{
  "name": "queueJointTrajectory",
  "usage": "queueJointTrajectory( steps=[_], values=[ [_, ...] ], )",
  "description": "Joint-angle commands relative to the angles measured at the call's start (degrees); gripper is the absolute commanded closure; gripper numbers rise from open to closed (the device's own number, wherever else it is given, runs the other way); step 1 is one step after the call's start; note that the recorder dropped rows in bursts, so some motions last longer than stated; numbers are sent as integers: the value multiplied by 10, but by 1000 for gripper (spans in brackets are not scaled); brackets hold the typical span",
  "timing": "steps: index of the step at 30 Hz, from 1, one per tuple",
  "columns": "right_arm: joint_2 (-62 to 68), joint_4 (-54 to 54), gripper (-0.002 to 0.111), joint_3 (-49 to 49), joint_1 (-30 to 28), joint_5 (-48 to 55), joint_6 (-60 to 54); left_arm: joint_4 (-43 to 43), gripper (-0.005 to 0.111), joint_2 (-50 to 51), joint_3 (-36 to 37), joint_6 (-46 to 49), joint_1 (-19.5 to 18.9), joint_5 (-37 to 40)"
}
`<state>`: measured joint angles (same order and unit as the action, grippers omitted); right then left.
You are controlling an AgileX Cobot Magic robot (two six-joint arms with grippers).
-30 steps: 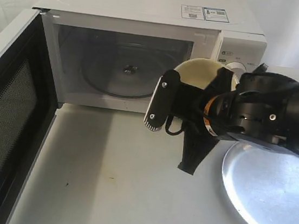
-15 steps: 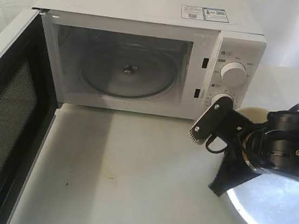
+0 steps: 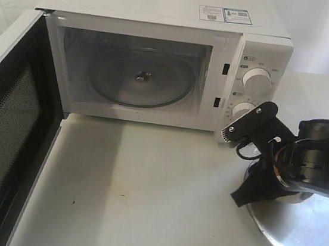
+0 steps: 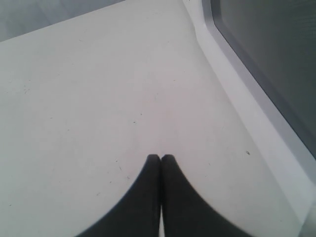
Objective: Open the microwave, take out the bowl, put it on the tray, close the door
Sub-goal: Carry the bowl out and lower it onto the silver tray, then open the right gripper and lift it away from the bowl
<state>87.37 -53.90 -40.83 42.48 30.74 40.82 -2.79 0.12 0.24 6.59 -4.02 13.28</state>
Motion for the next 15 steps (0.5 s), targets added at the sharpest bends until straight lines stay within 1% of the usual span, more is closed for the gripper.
queueJointTrajectory(
  steps=[1,5,7,9,10,12,13,15],
  values=[
    [-4,1,58,2,-2,-38,3,2,107,-1,-2,-4,1,-1],
    [-16,1,60,2,-2,-186,3,2,107,-1,-2,-4,1,0],
    [-26,1,63,2,-2,-273,3,2,107,-1,-2,-4,1,0],
    [-37,2,71,2,-2,-372,6,2,107,-1,-2,-4,1,0],
    [-42,5,78,2,-2,-431,6,2,107,-1,-2,-4,1,0],
    [-46,8,96,-9,-2,-549,1,2,107,-1,-2,-4,1,0],
    [-46,14,106,-25,-2,-590,-1,2,107,-1,-2,-4,1,0],
    [-42,49,108,-66,7,-617,-1,2,107,-1,-2,-4,1,0]
  ],
)
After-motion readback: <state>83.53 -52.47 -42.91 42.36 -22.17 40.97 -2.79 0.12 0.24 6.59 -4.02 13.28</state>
